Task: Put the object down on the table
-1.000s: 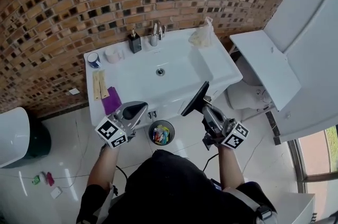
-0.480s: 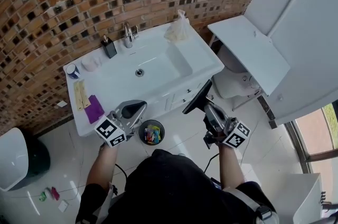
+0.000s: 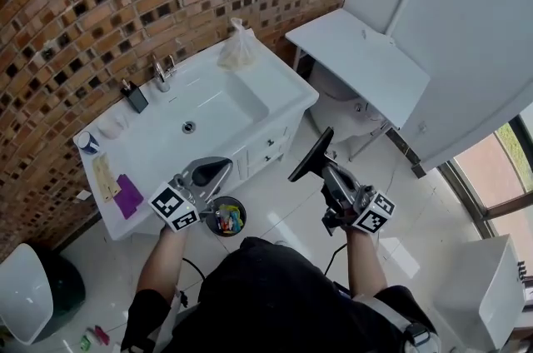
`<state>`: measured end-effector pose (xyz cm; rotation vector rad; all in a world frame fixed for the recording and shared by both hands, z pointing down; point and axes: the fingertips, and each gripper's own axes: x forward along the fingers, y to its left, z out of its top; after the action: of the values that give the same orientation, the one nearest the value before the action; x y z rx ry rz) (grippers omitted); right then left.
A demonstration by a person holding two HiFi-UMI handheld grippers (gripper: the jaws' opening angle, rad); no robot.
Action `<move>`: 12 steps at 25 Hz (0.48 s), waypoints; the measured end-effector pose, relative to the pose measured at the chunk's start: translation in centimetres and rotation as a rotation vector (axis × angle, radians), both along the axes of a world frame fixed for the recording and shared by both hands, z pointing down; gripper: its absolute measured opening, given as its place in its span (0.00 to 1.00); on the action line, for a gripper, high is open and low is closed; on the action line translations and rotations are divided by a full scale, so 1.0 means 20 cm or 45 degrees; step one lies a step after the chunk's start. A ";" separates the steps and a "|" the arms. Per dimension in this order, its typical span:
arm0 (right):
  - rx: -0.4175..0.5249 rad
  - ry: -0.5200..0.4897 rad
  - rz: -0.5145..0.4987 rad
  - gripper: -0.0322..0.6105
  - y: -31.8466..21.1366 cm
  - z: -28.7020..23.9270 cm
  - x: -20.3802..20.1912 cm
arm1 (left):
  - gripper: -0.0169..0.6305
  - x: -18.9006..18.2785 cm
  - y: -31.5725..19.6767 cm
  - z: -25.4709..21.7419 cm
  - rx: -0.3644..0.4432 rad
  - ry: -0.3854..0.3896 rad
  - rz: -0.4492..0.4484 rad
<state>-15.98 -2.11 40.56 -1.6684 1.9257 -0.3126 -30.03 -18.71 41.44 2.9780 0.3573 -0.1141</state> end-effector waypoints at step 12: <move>0.024 0.003 0.041 0.06 0.16 0.04 0.13 | 0.03 0.26 0.19 0.04 -0.024 -0.020 0.134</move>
<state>-13.37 1.14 41.29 -1.6868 1.8957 -0.2791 -24.77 -14.93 42.20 2.9326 0.5068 -0.0822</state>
